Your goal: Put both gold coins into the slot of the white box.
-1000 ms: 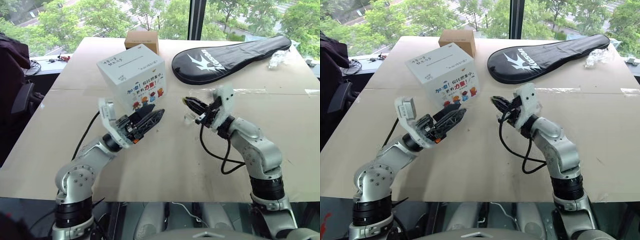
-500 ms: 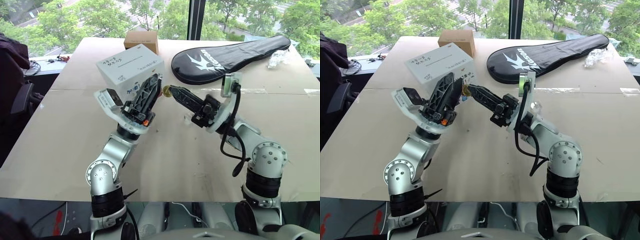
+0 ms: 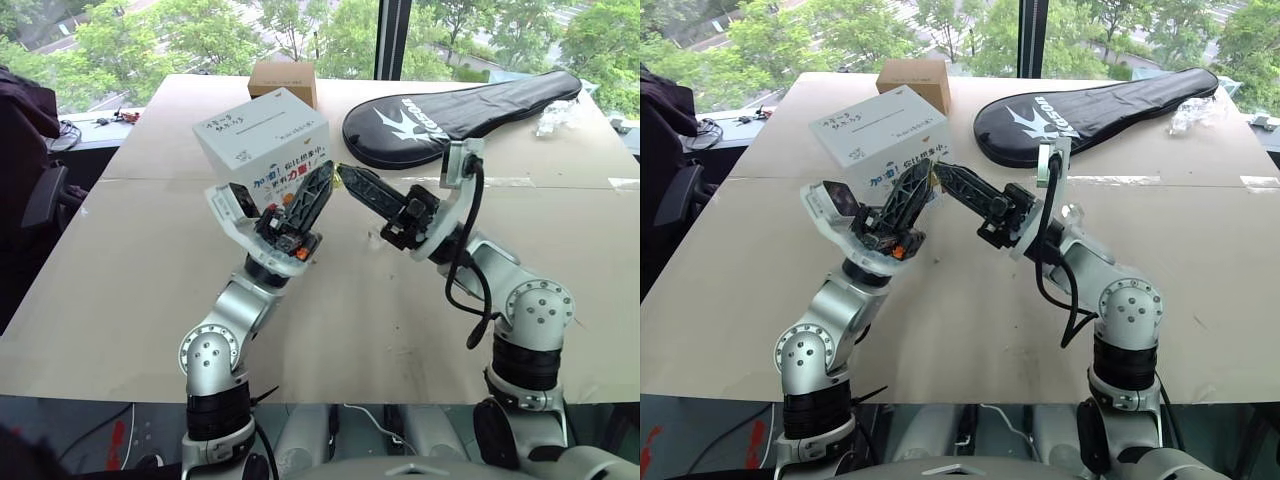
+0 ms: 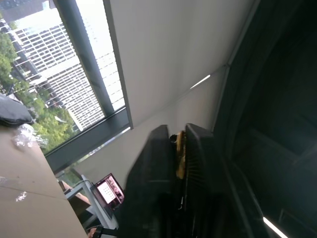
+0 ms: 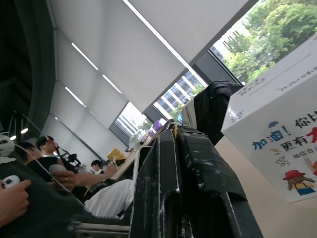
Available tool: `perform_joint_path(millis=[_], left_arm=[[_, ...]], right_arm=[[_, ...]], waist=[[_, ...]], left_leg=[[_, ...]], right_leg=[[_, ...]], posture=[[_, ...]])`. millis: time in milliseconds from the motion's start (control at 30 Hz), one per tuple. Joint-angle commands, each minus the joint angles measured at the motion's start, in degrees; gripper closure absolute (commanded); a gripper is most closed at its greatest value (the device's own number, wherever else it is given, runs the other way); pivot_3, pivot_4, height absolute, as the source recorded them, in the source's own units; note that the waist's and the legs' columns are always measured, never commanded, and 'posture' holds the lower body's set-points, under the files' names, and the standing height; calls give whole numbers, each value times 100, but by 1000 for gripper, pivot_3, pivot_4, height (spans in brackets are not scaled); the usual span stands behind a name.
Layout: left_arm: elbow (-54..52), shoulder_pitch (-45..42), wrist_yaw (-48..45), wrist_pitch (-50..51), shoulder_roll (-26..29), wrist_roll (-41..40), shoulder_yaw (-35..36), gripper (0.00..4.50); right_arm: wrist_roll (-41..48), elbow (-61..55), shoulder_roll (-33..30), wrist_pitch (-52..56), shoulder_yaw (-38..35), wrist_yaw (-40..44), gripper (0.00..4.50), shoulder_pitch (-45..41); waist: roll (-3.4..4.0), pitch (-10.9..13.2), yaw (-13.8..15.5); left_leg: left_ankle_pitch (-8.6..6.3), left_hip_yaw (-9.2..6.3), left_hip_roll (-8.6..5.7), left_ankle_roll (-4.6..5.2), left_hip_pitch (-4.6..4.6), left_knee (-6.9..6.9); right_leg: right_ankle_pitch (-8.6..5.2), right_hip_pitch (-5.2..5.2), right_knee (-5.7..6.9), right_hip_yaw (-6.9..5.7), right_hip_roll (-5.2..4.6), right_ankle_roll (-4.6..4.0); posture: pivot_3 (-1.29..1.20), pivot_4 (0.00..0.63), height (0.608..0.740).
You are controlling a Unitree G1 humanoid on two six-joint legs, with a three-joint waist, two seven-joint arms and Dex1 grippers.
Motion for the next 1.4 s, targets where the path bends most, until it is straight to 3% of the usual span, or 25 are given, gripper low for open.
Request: perform_joint_path(millis=[33,233,367,433,500,700,933,1400], left_arm=[[-178,45,-131,-3,69,-117,-32,4425],[-134,96,-259,-28,120,-78,-43,4425],[66,-32,-410,-223,359,529,89,4500],[166,-417,-454,-284,917,911,336,4500],[437,-1144,-472,-299,1949,1602,628,4500],[1124,-2823,-1103,-268,3804,3418,85,4500],[2921,-3843,-2213,-886,4199,5296,-837,4500],[5431,-4605,-3372,-1709,3870,6876,-1189,4500]], right_arm=[[237,-164,-53,-168,44,-36,4500,-126],[-36,-153,-216,-331,202,24,4500,-157],[-420,-118,-272,-655,169,-140,2649,-128],[-1179,-130,-819,-911,215,190,1790,-49],[-2135,-340,-1819,-1253,487,1070,1790,111],[-3519,-394,-3098,-2122,1095,2461,1790,-142],[-3318,-468,-3042,-1604,992,2405,1790,-825],[-3474,-582,-2822,-1642,860,2300,1790,-387]], waist=[[0,0,2],[0,0,3],[0,0,3],[0,0,11],[-2,5,44],[5,8,-6],[6,8,5],[3,9,20]], left_leg=[[0,0,0,0,0,0],[0,1,0,0,0,0],[0,1,0,0,1,0],[0,0,1,0,0,0],[1,-7,-2,1,-9,4],[0,-3,3,1,-16,9],[16,7,14,-27,-12,-27],[14,7,10,-23,-43,-27]], right_leg=[[0,0,0,0,0,0],[0,0,-2,0,0,0],[-1,1,-2,0,2,0],[-1,1,-1,0,3,0],[-2,-1,-3,-11,7,1],[-3,-3,-19,-1,48,3],[-4,-15,-35,5,18,3],[-3,-33,-51,-3,5,4]], posture=[[0,150,740],[0,150,740],[0,150,740],[0,150,740],[0,150,740],[0,150,740],[0,150,740],[0,150,740]])
